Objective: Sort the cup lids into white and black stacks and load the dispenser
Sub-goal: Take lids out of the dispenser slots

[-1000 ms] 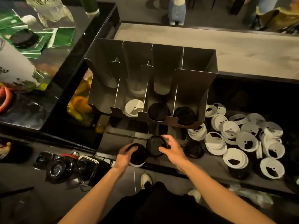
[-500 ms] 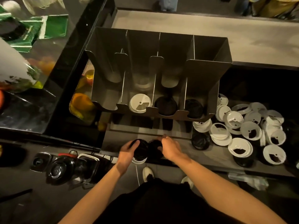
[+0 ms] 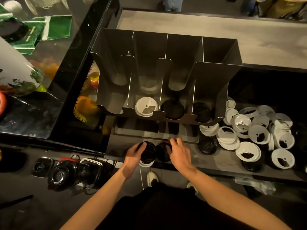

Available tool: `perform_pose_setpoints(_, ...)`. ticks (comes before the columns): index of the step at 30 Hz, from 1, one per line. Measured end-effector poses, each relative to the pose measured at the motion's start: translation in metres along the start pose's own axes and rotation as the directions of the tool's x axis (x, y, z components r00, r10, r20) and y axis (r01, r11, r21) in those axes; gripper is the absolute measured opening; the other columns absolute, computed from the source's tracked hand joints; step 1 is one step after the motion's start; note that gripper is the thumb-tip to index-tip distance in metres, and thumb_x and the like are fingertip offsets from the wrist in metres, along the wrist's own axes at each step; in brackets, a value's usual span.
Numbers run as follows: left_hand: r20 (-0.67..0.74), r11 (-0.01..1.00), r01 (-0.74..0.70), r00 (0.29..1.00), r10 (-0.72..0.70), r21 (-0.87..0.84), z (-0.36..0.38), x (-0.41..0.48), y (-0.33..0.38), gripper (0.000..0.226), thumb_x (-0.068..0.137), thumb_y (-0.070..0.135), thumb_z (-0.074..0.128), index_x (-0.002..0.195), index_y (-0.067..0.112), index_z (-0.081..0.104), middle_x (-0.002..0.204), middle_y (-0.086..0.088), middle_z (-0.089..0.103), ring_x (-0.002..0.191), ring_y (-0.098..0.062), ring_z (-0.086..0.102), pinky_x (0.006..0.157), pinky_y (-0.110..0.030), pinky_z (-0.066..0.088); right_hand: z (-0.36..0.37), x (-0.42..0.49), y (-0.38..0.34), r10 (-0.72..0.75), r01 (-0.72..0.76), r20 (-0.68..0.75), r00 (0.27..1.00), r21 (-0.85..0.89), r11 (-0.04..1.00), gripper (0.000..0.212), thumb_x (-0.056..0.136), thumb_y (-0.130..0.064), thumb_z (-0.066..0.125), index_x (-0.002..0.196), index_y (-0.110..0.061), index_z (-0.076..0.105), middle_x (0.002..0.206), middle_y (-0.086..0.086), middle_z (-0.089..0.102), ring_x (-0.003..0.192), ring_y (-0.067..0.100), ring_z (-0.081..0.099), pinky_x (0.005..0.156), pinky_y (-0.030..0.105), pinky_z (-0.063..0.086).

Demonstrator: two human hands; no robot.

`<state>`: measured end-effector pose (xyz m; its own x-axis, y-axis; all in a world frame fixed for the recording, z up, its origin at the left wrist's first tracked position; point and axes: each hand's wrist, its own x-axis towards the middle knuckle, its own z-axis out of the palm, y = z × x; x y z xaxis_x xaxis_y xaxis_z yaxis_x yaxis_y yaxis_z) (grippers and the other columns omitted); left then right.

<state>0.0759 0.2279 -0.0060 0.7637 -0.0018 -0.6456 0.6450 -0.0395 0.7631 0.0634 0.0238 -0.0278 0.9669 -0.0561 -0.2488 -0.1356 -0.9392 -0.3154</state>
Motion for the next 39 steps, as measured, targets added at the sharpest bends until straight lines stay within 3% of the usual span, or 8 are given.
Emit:
perform_pose_setpoints(4, 0.006, 1.0, -0.016, 1.0, 0.016, 0.016, 0.005, 0.0, 0.007, 0.013, 0.102, 0.028, 0.061, 0.104, 0.022, 0.073, 0.094, 0.006, 0.078, 0.09, -0.008, 0.074, 0.07, -0.012, 0.053, -0.005, 0.005, -0.009, 0.042, -0.051, 0.058, 0.997, 0.164, 0.985, 0.031, 0.103, -0.039, 0.05, 0.129, -0.023, 0.057, 0.132, -0.001, 0.054, 0.115, 0.018, 0.059, 0.088, 0.034, 0.052)
perform_pose_setpoints(7, 0.056, 0.997, -0.049, 0.997, 0.046, 0.062, 0.007, 0.001, 0.01, 0.015, 0.103, 0.029, 0.061, 0.105, 0.022, 0.074, 0.096, 0.004, 0.079, 0.096, -0.016, 0.074, 0.081, -0.02, 0.055, -0.005, 0.008, -0.023, 0.079, -0.253, 0.296, 0.952, 0.612, 0.75, 0.043, 0.093, -0.064, 0.053, 0.121, -0.031, 0.059, 0.117, -0.007, 0.066, 0.106, 0.012, 0.064, 0.094, 0.04, 0.054)
perform_pose_setpoints(12, 0.002, 0.998, 0.069, 0.998, -0.069, 0.01, 0.007, 0.012, 0.008, 0.017, 0.104, 0.032, 0.057, 0.1, 0.025, 0.072, 0.103, -0.005, 0.075, 0.099, -0.021, 0.069, 0.089, -0.033, 0.053, 0.0, 0.01, -0.026, 0.136, -0.381, 0.375, 0.917, 0.721, 0.579, 0.028, 0.095, -0.034, 0.068, 0.12, -0.024, 0.06, 0.111, -0.003, 0.067, 0.101, 0.016, 0.066, 0.088, 0.039, 0.058)
perform_pose_setpoints(18, -0.051, 0.992, 0.108, 0.992, -0.112, -0.06, -0.007, 0.026, 0.0, 0.043, 0.094, -0.006, 0.058, 0.119, 0.028, 0.064, 0.125, -0.012, 0.066, 0.116, -0.037, 0.064, 0.103, -0.059, 0.051, -0.009, 0.007, -0.001, 0.22, -0.402, 0.339, 0.915, 0.82, 0.407, 0.017, 0.099, -0.025, 0.064, 0.115, -0.026, 0.06, 0.105, -0.006, 0.069, 0.099, 0.015, 0.067, 0.069, 0.026, 0.053)
perform_pose_setpoints(21, -0.098, 0.97, 0.153, 0.98, -0.174, -0.189, -0.008, 0.03, -0.006, 0.062, 0.088, -0.016, 0.06, 0.139, 0.02, 0.057, 0.13, -0.013, 0.061, 0.122, -0.037, 0.059, 0.102, -0.055, 0.052, -0.01, 0.007, 0.009, 0.252, -0.411, 0.332, 0.909, 0.814, 0.411, 0.022, 0.098, -0.026, 0.065, 0.119, -0.024, 0.06, 0.112, -0.003, 0.069, 0.102, 0.015, 0.067, 0.069, 0.025, 0.052)
perform_pose_setpoints(28, -0.179, 0.877, 0.231, 0.927, -0.33, -0.42, -0.009, 0.032, -0.018, 0.053, 0.09, -0.007, 0.066, 0.141, 0.002, 0.052, 0.133, -0.021, 0.062, 0.119, -0.034, 0.061, 0.098, -0.038, 0.05, -0.007, 0.004, 0.005, 0.209, -0.404, 0.346, 0.915, 0.795, 0.452, 0.022, 0.097, -0.027, 0.065, 0.118, -0.026, 0.059, 0.113, -0.002, 0.067, 0.097, 0.007, 0.065, 0.066, 0.017, 0.05)
perform_pose_setpoints(35, -0.285, 0.841, 0.19, 0.883, -0.372, -0.507, -0.006, 0.034, -0.027, 0.021, 0.087, 0.001, 0.077, 0.092, 0.008, 0.058, 0.108, -0.017, 0.067, 0.105, -0.031, 0.065, 0.091, -0.037, 0.054, 0.005, 0.013, -0.003, 0.183, -0.376, 0.331, 0.926, 0.751, 0.543, 0.016, 0.096, -0.031, 0.067, 0.108, -0.036, 0.059, 0.113, -0.004, 0.067, 0.107, 0.015, 0.065, 0.09, 0.04, 0.058)
perform_pose_setpoints(39, -0.375, 0.893, 0.141, 0.871, -0.317, -0.427, -0.006, 0.043, -0.042, 0.026, 0.086, 0.008, 0.08, 0.103, 0.0, 0.063, 0.106, -0.017, 0.071, 0.107, -0.031, 0.067, 0.102, -0.046, 0.054, 0.005, 0.018, -0.004, 0.191, -0.372, 0.322, 0.927, 0.733, 0.569, 0.02, 0.094, -0.033, 0.068, 0.112, -0.033, 0.059, 0.109, -0.01, 0.062, 0.107, 0.016, 0.063, 0.093, 0.045, 0.057)
